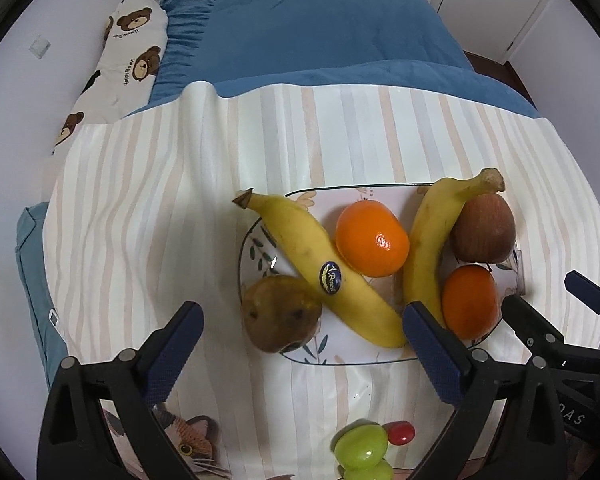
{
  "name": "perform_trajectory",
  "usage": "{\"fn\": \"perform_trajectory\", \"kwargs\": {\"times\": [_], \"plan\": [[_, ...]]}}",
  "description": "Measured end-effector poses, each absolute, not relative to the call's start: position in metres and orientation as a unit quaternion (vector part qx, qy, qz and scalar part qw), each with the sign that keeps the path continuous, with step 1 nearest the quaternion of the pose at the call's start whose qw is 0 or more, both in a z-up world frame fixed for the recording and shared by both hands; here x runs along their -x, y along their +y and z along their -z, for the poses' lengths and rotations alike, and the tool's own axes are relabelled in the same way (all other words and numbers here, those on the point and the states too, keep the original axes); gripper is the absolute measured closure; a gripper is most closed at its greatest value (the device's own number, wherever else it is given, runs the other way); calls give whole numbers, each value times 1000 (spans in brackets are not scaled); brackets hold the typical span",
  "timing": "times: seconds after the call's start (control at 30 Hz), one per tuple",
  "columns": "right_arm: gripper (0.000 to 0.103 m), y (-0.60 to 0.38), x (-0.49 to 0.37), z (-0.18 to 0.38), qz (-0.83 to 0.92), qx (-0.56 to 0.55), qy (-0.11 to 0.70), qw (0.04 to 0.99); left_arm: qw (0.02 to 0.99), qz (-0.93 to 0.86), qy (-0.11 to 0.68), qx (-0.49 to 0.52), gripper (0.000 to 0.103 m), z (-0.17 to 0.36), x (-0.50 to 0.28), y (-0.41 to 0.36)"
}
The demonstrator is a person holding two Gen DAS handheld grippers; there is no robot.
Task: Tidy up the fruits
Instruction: 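Set the orange and red apple on the plate and open both tools, then grasp a green apple with the left tool while the right tool grasps the other green apple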
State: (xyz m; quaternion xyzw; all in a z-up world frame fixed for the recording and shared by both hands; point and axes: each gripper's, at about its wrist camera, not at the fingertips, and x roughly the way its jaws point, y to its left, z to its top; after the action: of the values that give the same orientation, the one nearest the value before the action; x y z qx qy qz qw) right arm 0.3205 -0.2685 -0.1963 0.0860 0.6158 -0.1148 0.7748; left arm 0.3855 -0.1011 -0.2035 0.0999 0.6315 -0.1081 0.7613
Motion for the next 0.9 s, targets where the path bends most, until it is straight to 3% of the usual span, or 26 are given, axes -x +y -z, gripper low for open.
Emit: {"fn": "perform_trajectory", "kwargs": {"times": [0.9], "plan": [[3, -228, -203, 53, 135, -51, 480, 866, 863, 118, 485, -81, 1, 76, -267, -67]]}}
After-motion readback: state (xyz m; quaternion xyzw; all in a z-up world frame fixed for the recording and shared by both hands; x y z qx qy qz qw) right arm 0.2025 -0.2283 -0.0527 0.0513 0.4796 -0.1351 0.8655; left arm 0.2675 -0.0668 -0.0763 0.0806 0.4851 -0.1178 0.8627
